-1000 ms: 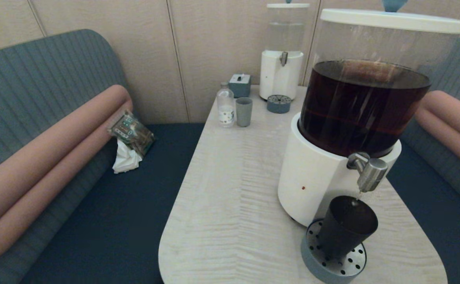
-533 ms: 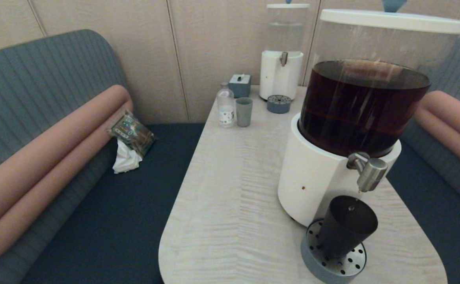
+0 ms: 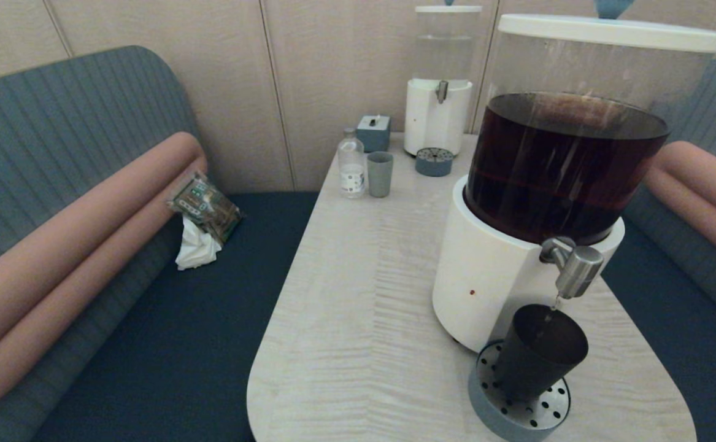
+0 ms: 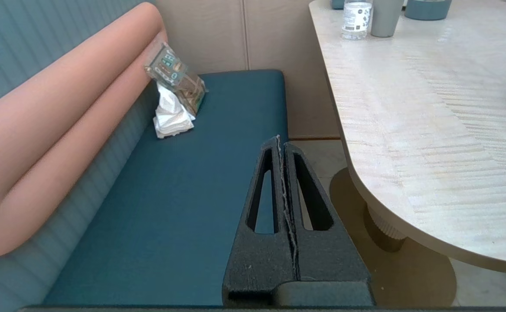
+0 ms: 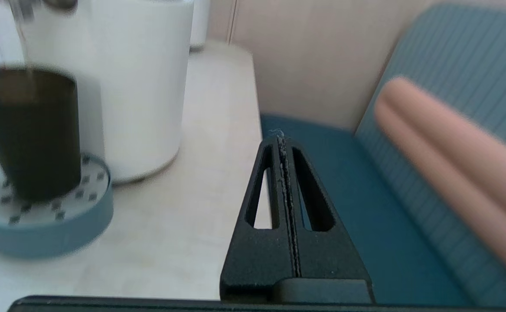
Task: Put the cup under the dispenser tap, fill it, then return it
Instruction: Turn off the faucet
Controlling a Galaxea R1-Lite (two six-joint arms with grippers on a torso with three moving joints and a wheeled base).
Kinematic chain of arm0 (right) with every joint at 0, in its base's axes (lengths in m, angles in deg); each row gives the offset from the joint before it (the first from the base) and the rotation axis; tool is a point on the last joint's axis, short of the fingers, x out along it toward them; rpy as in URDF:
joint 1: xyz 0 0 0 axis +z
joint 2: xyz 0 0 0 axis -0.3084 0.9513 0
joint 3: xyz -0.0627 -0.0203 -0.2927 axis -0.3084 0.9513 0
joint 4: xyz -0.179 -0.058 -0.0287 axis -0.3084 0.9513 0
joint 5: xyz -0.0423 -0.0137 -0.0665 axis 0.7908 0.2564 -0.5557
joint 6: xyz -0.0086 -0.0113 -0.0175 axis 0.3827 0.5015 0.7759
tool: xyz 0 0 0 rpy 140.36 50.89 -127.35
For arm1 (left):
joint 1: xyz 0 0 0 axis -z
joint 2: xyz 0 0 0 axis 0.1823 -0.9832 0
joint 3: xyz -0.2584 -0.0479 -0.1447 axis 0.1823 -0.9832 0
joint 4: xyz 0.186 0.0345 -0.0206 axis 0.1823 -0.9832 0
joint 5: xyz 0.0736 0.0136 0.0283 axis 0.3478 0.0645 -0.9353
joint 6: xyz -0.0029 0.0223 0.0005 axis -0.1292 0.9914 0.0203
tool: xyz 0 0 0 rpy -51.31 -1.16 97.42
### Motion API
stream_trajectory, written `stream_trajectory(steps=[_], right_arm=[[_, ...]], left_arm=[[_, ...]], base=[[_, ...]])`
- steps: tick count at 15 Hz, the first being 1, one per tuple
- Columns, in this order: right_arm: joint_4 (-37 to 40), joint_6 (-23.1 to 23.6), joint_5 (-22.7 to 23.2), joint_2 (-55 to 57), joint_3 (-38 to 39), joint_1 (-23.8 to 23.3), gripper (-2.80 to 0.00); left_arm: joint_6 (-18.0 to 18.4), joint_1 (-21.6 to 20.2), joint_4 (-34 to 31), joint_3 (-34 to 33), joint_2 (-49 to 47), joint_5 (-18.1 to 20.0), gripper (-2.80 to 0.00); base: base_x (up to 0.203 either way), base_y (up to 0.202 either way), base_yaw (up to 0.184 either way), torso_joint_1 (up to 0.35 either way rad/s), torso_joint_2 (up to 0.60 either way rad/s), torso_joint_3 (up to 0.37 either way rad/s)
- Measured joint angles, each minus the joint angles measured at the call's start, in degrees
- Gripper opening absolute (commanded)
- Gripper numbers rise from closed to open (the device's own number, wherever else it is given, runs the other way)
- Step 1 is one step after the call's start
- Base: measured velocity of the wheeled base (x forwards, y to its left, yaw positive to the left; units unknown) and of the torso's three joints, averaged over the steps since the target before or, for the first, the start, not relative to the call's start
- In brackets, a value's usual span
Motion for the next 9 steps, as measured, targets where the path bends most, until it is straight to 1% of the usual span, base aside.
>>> stream_trajectory(steps=[3, 7, 9], right_arm=[[5.1, -1.6, 0.4, -0.5, 0.2, 0.0, -2.80], [7.7, -2.3, 2.9, -0.5, 0.3, 0.0, -2.80], [10.8, -3.3, 4.8, -0.5, 0.2, 0.0, -2.80]], left_arm=[[0.0, 0.0, 0.0, 0.0, 0.0, 0.0, -2.80], [0.0, 0.0, 0.0, 0.0, 0.0, 0.0, -2.80], [0.0, 0.0, 0.0, 0.0, 0.0, 0.0, -2.80]], base=[[0.000, 0.000, 0.000, 0.000, 0.00, 0.000], [0.000, 0.000, 0.000, 0.000, 0.00, 0.000], [0.000, 0.000, 0.000, 0.000, 0.00, 0.000]])
